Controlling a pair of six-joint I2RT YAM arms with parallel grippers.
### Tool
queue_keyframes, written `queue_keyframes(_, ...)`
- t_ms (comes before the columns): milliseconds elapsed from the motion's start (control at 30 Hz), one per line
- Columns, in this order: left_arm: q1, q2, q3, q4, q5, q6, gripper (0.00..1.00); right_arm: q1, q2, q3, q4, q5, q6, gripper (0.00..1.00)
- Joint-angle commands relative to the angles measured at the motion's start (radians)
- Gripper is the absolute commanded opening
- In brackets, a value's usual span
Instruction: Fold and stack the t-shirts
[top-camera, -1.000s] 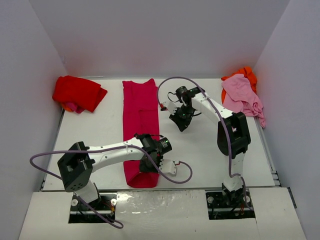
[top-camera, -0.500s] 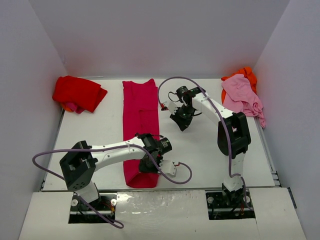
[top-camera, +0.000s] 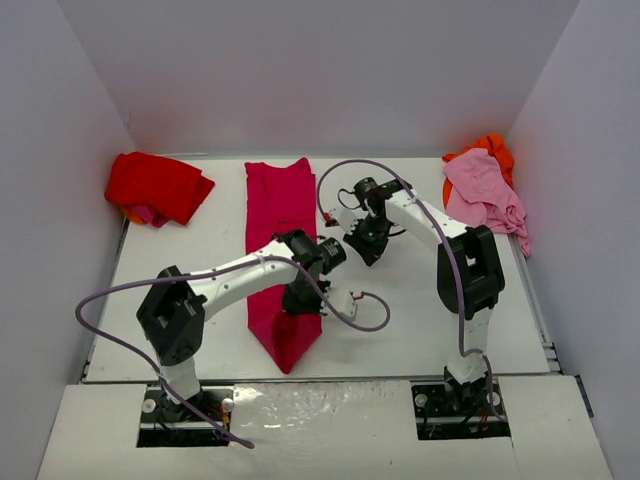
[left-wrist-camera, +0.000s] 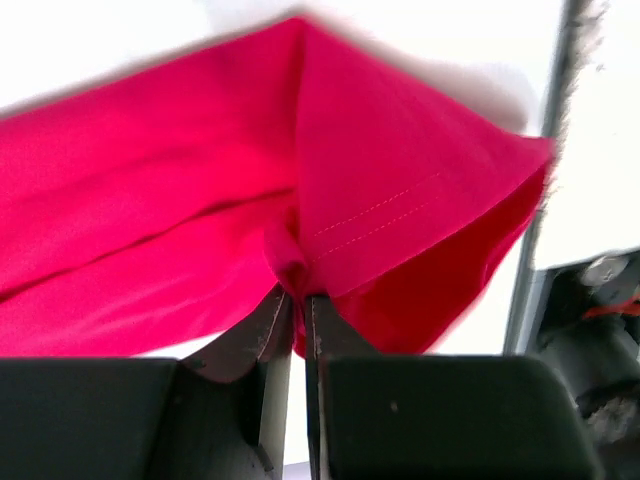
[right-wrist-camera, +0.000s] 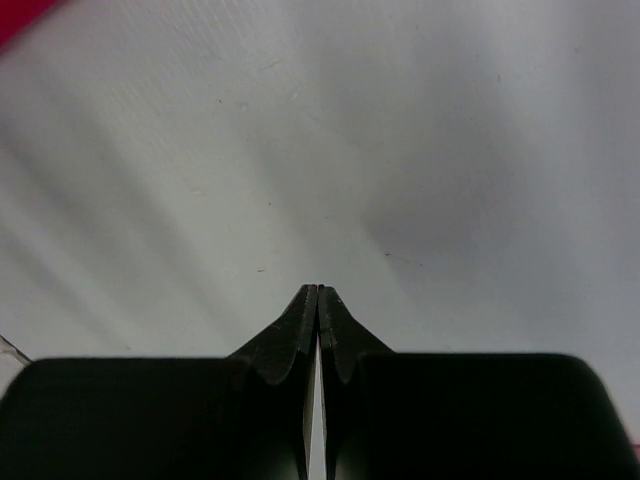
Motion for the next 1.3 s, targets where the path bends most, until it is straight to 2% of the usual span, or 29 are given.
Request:
queue_keyframes(0,0.129,0.045,0.256,-0.121,-0.042,0.156,0.0,-0.019,-0.063,0.065,-0.014,0.027,-0.016,0.0)
queue_keyframes(67,0.17,0.084,0.327,-0.142,-0.046,0.199,0.0,-0.033,-0.065,0.067,-0.014,0.027,-0.02,0.0)
queue_keyframes(200,0.295,0.206,0.591,-0.193,-0.046,0.266,0.0,-0.067,-0.065,0.071,-0.014,0.026,-0.031,0.0)
queue_keyframes(267,0.34,0.312,0.804,-0.278,-0.051,0.295,0.0,-0.081,-0.061,0.069,-0.014,0.034,-0.04,0.0)
queue_keyframes(467,0.425,0.61,1.154,-0.334,-0.091,0.35,0.0,-0.116,-0.031,0.072,-0.014,0.034,-0.055,0.0)
queue_keyframes(533,0.433,0.669,1.206,-0.298,-0.112,0.375,0.0,-0.121,-0.002,0.083,-0.014,0.035,-0.054,0.0)
queue_keyframes(800,0.49,0.764,1.199,-0.128,-0.094,0.355,0.0,-0.127,0.057,0.108,-0.012,0.017,-0.058,0.0)
queue_keyframes(833,0.499,0.773,1.198,-0.112,-0.102,0.343,0.05,-0.127,0.065,0.114,-0.012,0.016,-0.057,0.0)
queue_keyframes(867,0.513,0.779,1.2,-0.084,-0.113,0.32,0.22,-0.127,0.071,0.12,-0.012,0.015,-0.054,0.0)
queue_keyframes(933,0.555,0.786,1.21,-0.006,-0.123,0.256,0.67,-0.127,0.083,0.134,-0.012,0.014,-0.048,0.0)
queue_keyframes(1033,0.594,0.75,1.199,0.063,-0.117,0.203,0.95,-0.121,0.079,0.135,-0.012,0.017,-0.041,0.0)
queue_keyframes(1267,0.619,0.608,1.085,0.079,-0.073,0.195,0.97,-0.118,0.013,0.103,-0.008,0.015,-0.022,0.0)
